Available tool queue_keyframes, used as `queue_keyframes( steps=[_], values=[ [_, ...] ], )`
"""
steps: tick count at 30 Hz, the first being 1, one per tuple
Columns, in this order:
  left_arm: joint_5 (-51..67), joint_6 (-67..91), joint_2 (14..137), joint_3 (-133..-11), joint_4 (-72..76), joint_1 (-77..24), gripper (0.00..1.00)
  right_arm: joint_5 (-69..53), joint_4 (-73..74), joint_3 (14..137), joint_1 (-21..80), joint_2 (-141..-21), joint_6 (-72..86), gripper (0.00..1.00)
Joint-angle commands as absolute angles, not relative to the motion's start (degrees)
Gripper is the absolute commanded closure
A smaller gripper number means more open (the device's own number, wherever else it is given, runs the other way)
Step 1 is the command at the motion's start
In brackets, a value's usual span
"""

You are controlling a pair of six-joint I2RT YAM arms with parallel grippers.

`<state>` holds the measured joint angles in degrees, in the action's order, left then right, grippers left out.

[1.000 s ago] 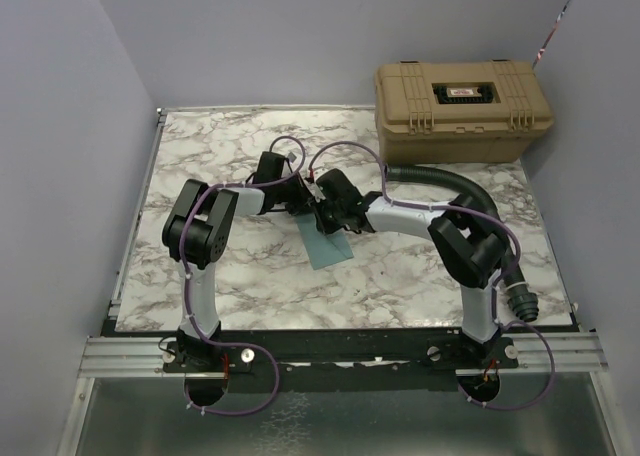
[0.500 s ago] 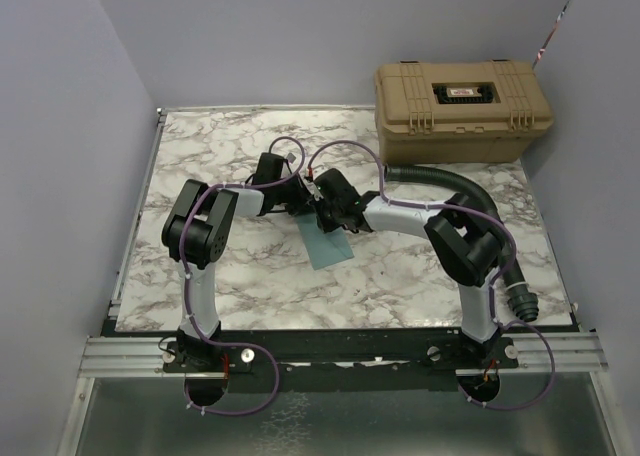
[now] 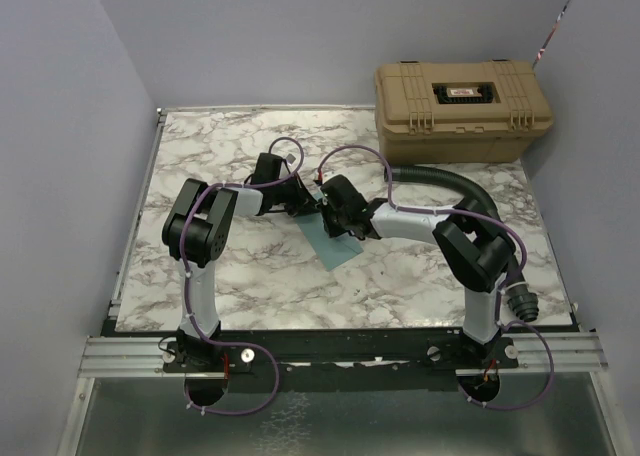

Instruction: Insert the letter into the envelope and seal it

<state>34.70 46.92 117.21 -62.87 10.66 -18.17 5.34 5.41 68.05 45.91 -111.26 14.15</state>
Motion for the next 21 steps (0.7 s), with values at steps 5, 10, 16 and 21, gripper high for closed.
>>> queue_keyframes(
  steps=[5, 10, 16, 21],
  values=[
    [31.84, 42.45, 121.65, -62.53, 4.95, -17.62, 1.00, 6.86, 14.11, 63.73, 45.55, -111.65, 19.69, 0.99],
    [31.99, 41.18, 122.46, -63.05, 3.93, -17.62, 1.00, 7.02, 15.37, 63.56, 44.56, -111.70, 20.42, 0.99],
    [31.70, 40.57, 122.78, -63.71, 3.22, -17.60, 1.00, 7.57, 17.47, 61.47, 44.65, -110.19, 19.03, 0.99],
    [31.51, 40.30, 122.91, -64.07, 2.73, -17.61, 1.00, 8.69, 20.86, 60.71, 44.57, -109.72, 20.49, 0.99]
  ],
)
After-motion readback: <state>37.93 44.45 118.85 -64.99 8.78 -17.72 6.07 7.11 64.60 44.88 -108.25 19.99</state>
